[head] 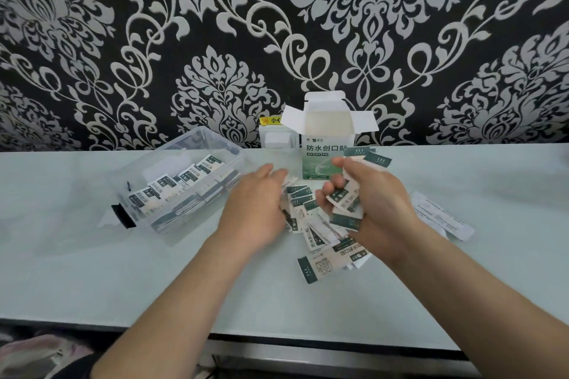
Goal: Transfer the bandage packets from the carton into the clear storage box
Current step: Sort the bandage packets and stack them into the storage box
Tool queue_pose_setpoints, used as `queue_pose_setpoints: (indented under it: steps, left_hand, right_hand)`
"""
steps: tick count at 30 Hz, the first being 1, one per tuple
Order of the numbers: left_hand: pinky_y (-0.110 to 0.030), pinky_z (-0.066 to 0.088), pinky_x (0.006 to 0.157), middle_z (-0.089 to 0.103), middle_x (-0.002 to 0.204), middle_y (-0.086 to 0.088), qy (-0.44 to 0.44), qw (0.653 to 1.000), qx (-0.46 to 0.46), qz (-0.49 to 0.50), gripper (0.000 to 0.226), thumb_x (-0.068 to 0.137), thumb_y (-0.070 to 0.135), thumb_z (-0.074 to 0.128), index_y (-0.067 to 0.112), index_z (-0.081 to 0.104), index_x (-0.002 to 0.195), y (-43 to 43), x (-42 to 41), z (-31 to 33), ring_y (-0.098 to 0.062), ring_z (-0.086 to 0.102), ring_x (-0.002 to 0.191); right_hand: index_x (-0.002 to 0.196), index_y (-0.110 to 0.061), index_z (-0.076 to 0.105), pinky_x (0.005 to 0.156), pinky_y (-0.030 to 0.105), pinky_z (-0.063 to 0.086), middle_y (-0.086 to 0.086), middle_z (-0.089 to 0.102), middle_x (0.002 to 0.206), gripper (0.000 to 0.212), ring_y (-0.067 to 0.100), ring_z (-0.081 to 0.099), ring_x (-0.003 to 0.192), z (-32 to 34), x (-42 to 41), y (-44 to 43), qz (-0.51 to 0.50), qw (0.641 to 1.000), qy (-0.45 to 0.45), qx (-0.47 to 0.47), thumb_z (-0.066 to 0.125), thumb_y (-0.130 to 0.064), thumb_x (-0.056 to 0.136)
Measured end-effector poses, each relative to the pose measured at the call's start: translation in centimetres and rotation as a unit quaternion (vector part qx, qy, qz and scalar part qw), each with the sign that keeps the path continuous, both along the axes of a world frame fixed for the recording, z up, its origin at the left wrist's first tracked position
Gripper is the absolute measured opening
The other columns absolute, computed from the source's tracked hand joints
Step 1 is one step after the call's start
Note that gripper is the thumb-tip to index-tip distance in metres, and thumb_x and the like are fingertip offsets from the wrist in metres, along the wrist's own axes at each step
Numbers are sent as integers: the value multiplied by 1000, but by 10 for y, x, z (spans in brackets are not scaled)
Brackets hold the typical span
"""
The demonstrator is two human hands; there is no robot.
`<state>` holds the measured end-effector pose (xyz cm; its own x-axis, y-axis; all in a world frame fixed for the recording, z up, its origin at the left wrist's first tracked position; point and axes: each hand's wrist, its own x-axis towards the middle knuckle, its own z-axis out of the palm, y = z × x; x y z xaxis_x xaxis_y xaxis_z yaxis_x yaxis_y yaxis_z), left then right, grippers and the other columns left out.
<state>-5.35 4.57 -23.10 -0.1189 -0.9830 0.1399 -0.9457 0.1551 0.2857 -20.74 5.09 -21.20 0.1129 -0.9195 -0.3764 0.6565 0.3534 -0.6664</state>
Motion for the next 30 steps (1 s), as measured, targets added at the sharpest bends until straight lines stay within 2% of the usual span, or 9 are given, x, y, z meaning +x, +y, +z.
queue_pose_setpoints:
  steps: [7, 16, 18, 20, 22, 24, 26, 28, 30]
  left_hand:
    - [-35, 38, 63, 67, 102, -12, -211, 976, 5, 45, 26, 86, 10, 51, 14, 54, 112, -4, -6, -9, -36, 63, 94]
    - [-33, 36, 58, 69, 93, -8, -205, 975, -51, 72, 23, 83, 4, 51, 14, 56, 103, -7, 2, -8, -35, 64, 85]
    - [-35, 43, 58, 70, 86, -10, -105, 985, -104, 88, 23, 86, 3, 52, 16, 60, 104, -1, 9, -2, -35, 64, 78]
    - [-38, 52, 68, 73, 84, -7, 99, 983, -125, 93, 27, 91, 5, 55, 22, 64, 109, 9, 11, 10, -29, 67, 74]
    - [-40, 56, 76, 75, 81, 1, 329, 941, -41, 69, 34, 92, 4, 58, 32, 62, 110, 21, 1, 21, -18, 71, 71]
    - [-44, 56, 78, 74, 73, 3, 443, 894, 47, 41, 36, 91, 5, 60, 35, 58, 111, 29, -16, 22, -16, 71, 69]
    - [-47, 56, 74, 67, 66, 3, 415, 908, 57, 15, 40, 91, 13, 62, 36, 51, 121, 33, -30, 17, -18, 66, 67]
    - [-41, 51, 68, 55, 65, 7, 251, 968, 12, -14, 56, 90, 25, 63, 40, 33, 136, 33, -32, 16, -17, 59, 69]
    - [-27, 41, 69, 44, 79, 16, 137, 988, -45, -63, 77, 84, 31, 68, 43, 19, 143, 35, -28, 21, -10, 47, 81]
  right_hand:
    - [97, -8, 59, 51, 28, 45, -2, 31, 51, 7, 12, 36, 44, 3, 1, 4, 66, 997, 40, 7, 58, -9, 90]
    - [81, -17, 46, 39, 19, 26, -3, 29, 57, 17, 10, 25, 45, -15, 16, 5, 108, 989, 92, 37, 57, -8, 90]
    - [85, -18, 47, 39, 19, 20, -2, 27, 62, 14, 10, 22, 50, -16, 15, 1, 66, 994, 81, 25, 58, -9, 90]
    - [92, -17, 55, 41, 19, 19, -3, 27, 65, 7, 9, 22, 52, -13, 16, 0, 38, 997, 73, 5, 61, -14, 90]
    - [101, -16, 63, 44, 20, 26, -3, 38, 63, 13, 9, 32, 51, -9, 19, 3, 55, 995, 85, -23, 64, -23, 91]
    - [106, -15, 66, 54, 28, 39, 4, 59, 72, 21, 18, 55, 60, -9, 25, 8, 91, 987, 124, -46, 63, -30, 92]
    - [107, -15, 66, 60, 33, 46, 9, 65, 78, 20, 26, 62, 68, -8, 26, 10, 94, 982, 165, -19, 60, -29, 94]
    - [105, -14, 67, 59, 34, 44, 7, 62, 73, 16, 24, 59, 63, -5, 22, 7, 79, 981, 175, 9, 59, -21, 93]
    - [104, -10, 67, 56, 31, 42, 6, 58, 73, 16, 21, 55, 63, -4, 15, 1, 62, 986, 156, 21, 58, -14, 91]
